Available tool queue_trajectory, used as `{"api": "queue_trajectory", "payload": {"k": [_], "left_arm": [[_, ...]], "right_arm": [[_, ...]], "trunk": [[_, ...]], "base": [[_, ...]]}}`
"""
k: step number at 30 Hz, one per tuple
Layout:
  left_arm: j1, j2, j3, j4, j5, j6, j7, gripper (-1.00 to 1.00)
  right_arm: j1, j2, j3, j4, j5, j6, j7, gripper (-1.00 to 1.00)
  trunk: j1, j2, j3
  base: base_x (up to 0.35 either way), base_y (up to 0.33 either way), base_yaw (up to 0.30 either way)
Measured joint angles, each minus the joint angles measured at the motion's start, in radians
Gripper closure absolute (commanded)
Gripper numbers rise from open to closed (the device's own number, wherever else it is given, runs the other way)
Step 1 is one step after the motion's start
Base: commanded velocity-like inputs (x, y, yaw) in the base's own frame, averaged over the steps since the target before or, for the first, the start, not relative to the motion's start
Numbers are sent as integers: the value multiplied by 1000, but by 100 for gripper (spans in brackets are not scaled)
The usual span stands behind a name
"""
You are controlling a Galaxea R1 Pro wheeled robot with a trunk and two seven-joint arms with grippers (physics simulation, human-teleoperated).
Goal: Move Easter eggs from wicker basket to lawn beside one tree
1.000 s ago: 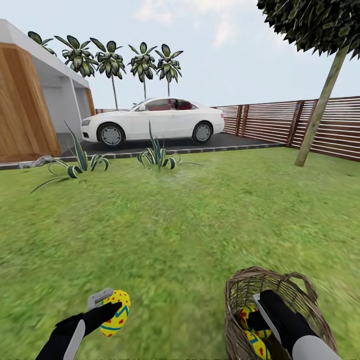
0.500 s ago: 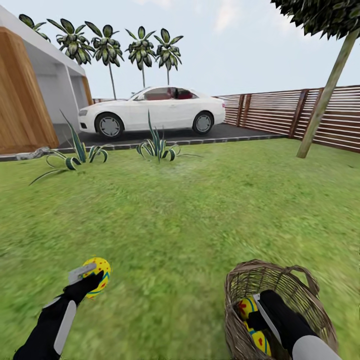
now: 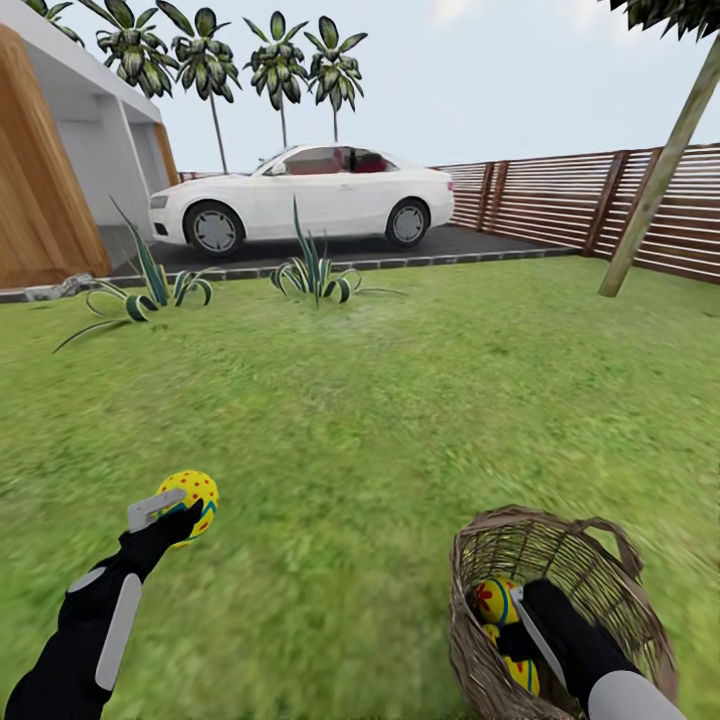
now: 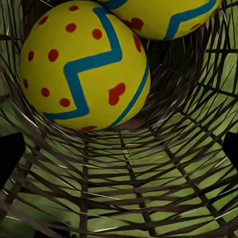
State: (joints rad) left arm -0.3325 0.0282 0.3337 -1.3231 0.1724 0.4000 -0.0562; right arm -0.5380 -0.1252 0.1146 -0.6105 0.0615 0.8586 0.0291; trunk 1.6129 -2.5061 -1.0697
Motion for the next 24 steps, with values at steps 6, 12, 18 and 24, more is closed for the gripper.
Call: {"api": "queue_trajectory", "payload": {"k": [6, 12, 18, 24], "left_arm": [[0, -2, 0, 5, -2, -3, 0, 100], [0, -4, 2, 23, -1, -11, -26, 100], [0, 0, 5, 67, 0, -11, -35, 100], [0, -3, 5, 68, 2, -11, -35, 100]], "right_arm": [[0, -1, 0, 0, 0, 0, 0, -100], [0, 0, 0, 0, 0, 0, 0, -100], [0, 0, 0, 0, 0, 0, 0, -100], [0, 0, 1, 0, 0, 0, 0, -100]], "trunk": [[2, -1, -19], [2, -1, -19], [2, -1, -19], [2, -1, -19]], "base": [[0, 0, 0], [26, 0, 0], [296, 0, 0], [89, 0, 0]]}}
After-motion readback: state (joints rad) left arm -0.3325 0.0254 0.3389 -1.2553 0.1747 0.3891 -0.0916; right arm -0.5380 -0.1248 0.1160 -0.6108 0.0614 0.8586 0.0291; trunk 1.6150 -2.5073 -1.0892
